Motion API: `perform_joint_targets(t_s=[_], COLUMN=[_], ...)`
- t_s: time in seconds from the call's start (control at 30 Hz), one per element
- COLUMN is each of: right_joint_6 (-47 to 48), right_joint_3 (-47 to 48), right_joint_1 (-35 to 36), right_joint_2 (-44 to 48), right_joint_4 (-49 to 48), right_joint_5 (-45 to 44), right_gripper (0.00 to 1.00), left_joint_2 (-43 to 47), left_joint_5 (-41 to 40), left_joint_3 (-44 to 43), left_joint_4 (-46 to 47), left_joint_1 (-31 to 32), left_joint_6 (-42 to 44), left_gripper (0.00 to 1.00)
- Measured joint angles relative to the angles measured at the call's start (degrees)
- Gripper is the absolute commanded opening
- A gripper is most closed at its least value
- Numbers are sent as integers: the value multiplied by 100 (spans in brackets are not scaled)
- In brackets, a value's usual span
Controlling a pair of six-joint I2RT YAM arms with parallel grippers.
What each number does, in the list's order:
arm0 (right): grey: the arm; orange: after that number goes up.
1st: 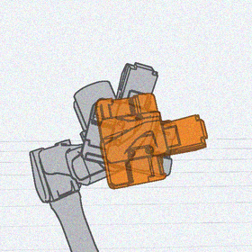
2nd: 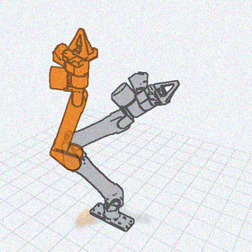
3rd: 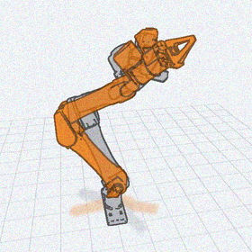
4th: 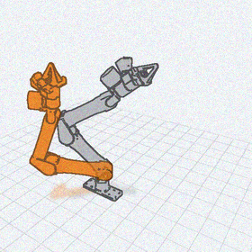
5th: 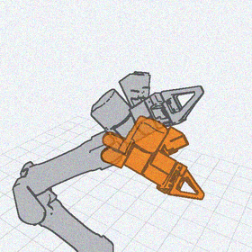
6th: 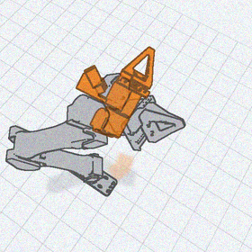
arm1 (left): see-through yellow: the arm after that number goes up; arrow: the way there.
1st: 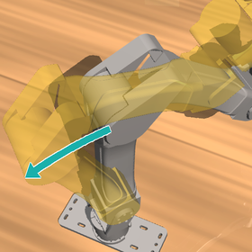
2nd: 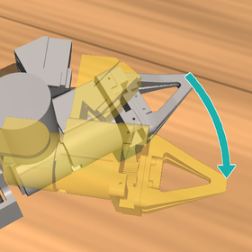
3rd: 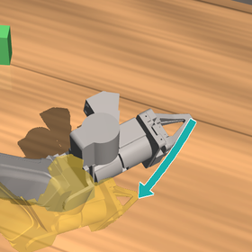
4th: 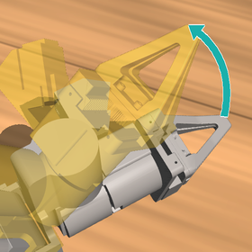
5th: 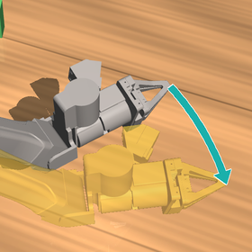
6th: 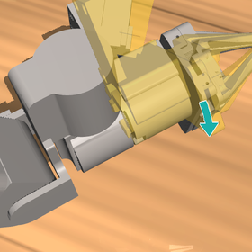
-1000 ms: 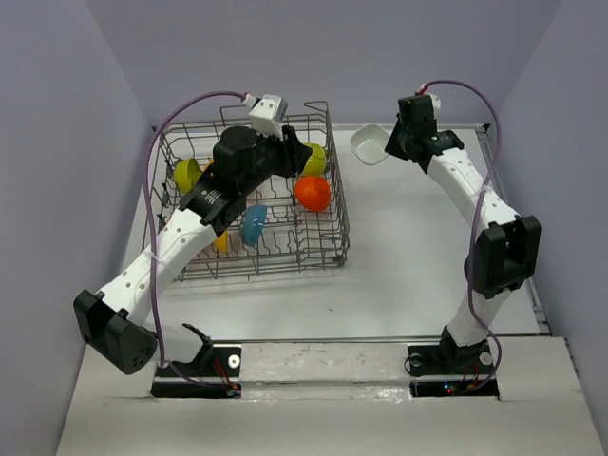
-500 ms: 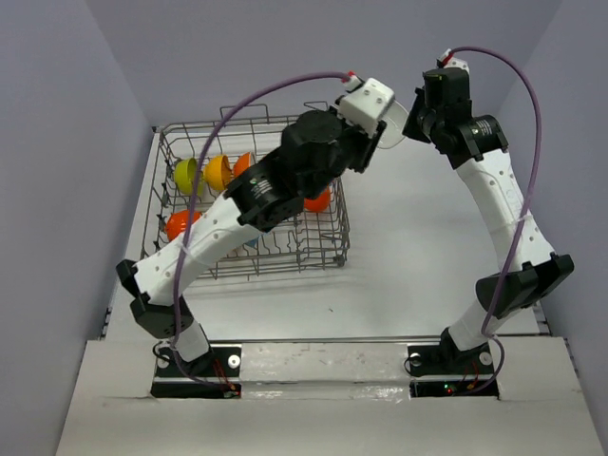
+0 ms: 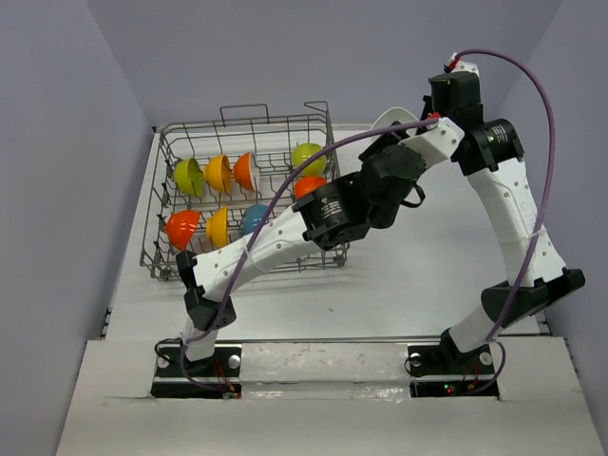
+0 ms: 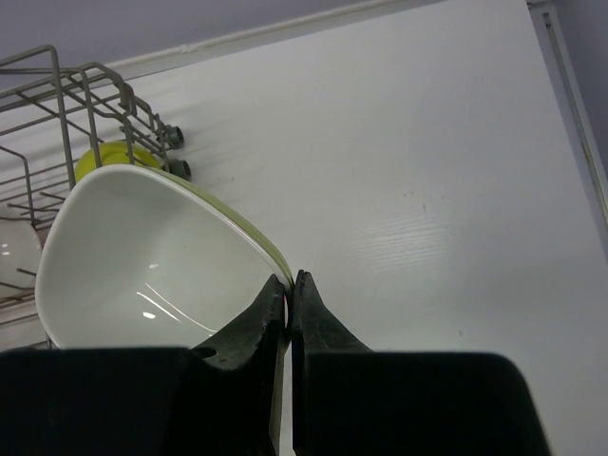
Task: Load the bowls into the dish rack
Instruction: Pass from the right arm to the left
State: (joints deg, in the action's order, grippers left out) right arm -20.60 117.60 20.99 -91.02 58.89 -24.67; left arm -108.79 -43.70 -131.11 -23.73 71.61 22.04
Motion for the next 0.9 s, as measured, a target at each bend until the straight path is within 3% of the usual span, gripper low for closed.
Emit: perform_joint_targets(t_s=[0.17, 0.43, 0.6, 0.8, 0.9], right_joint_6=[-7, -68, -120, -144, -125], right_joint_3=[-245, 13, 358, 400, 313], right_joint_1=[9, 48, 52, 52, 52], right_joint_2=[334, 588, 793, 861, 905], right_joint_4=[-13, 42, 140, 339, 474], right_joint_5=[68, 46, 146, 326, 389], right_gripper=[1, 1, 1, 1, 1], left_joint_2=[35, 1054, 2002, 2953, 3250], left_joint_5=[-85, -2, 269, 317, 192], left_joint_3=[223, 2455, 4535, 5659, 6094], left_joint_4=[354, 1331, 2100, 3456, 4468], left_joint_1=[68, 76, 35, 234, 426], left_joint_6=[157, 1005, 1867, 3021, 4015], left_gripper=[57, 57, 57, 57, 57])
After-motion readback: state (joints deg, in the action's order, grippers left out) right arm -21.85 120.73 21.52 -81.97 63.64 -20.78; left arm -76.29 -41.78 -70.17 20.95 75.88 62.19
